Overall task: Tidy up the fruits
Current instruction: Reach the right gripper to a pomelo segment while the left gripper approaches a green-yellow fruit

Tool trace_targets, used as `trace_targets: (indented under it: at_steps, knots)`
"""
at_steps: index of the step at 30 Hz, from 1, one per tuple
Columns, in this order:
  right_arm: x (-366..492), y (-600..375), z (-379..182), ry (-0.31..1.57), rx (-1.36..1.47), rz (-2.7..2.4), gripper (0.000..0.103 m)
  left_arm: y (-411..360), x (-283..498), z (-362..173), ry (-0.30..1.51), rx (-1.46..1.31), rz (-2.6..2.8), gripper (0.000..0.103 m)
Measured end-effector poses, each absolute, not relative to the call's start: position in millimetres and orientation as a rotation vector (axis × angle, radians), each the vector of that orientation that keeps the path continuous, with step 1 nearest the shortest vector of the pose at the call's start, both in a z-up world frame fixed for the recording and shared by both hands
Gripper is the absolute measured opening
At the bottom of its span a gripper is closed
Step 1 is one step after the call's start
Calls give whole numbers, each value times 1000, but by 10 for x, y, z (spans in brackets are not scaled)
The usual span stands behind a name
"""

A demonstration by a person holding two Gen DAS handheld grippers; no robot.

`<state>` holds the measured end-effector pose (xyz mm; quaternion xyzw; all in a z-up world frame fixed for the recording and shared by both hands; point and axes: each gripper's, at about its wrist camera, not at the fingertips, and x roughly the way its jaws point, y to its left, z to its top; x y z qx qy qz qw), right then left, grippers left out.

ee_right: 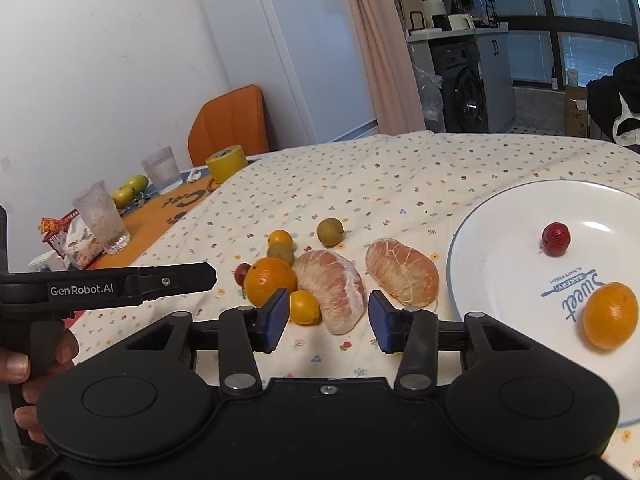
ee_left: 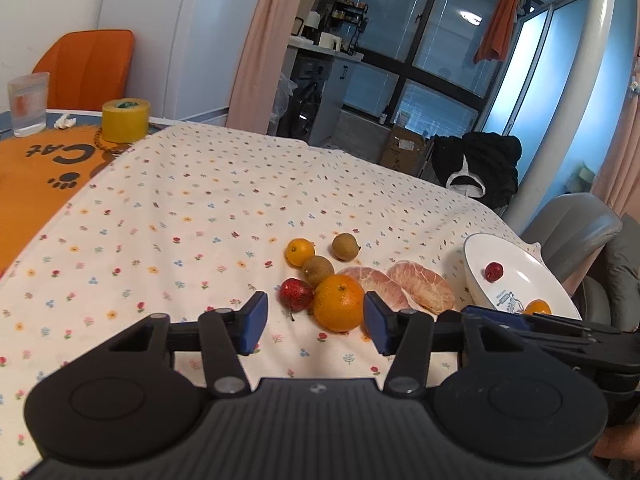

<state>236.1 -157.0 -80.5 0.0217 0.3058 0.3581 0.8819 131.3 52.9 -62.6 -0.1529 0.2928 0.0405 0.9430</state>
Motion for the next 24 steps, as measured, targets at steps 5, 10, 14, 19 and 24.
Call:
trace_targets:
  at_steps: [5, 10, 14, 19, 24]
  knots:
    - [2459, -1496, -848, 653, 35, 750, 41, 571, 1412, -672, 611, -322, 88, 47]
    - [2566, -1400, -850, 659, 21, 751, 41, 637, 1516, -673, 615, -321, 98, 46]
    - [2643, -1304, -852, 665, 4, 757, 41, 685, 1610, -665, 618, -320, 101, 46]
    - [2730, -1202, -875, 686, -20, 760, 41, 722, 1755, -676, 633, -322, 92, 42]
    - [2777, -1118, -885, 703, -56, 766, 42, 732, 1888, -702, 651, -330, 72, 38]
